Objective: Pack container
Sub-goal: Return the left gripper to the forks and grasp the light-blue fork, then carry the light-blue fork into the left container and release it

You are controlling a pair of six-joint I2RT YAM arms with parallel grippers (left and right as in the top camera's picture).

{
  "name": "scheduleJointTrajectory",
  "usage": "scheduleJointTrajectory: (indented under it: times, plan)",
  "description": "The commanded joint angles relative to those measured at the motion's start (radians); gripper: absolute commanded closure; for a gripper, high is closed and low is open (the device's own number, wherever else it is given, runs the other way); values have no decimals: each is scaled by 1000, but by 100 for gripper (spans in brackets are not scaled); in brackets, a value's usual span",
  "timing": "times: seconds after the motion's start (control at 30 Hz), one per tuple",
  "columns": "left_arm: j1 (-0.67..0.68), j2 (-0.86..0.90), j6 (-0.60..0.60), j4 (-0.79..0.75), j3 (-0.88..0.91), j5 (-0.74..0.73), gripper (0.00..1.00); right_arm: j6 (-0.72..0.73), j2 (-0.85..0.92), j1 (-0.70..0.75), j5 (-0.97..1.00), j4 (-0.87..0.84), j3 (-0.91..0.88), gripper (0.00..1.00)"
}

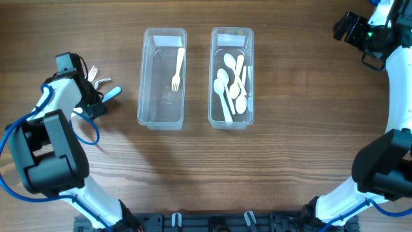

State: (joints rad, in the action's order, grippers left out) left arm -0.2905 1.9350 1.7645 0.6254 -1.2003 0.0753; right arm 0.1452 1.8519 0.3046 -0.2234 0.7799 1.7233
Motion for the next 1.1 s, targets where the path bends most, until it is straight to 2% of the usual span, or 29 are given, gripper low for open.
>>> scheduleJointTrajectory:
  times: [0.0,0.17,0.37,0.53,0.67,0.9,1.07]
  plan:
    - [-9,85,-3,-8,18,-38,56,-12,-10,1,10,-2,3,0]
    - [-9,85,-3,-8,18,-42,85,-12,-10,1,10,-2,3,0]
    - [-9,85,-33,-4,18,-72,83,-11,-10,1,10,-2,3,0]
    - [-10,61,-34,31,18,-82,96,-11,-10,1,10,-2,3,0]
    - [-10,18,-33,40,18,-83,96,-12,-10,1,10,-2,3,0]
    - [-11,-147,-33,34,15,-85,96,-11,-10,1,10,-2,3,0]
    - [-11,-345,-34,-89,14,-86,96,-12,-10,1,10,-2,3,0]
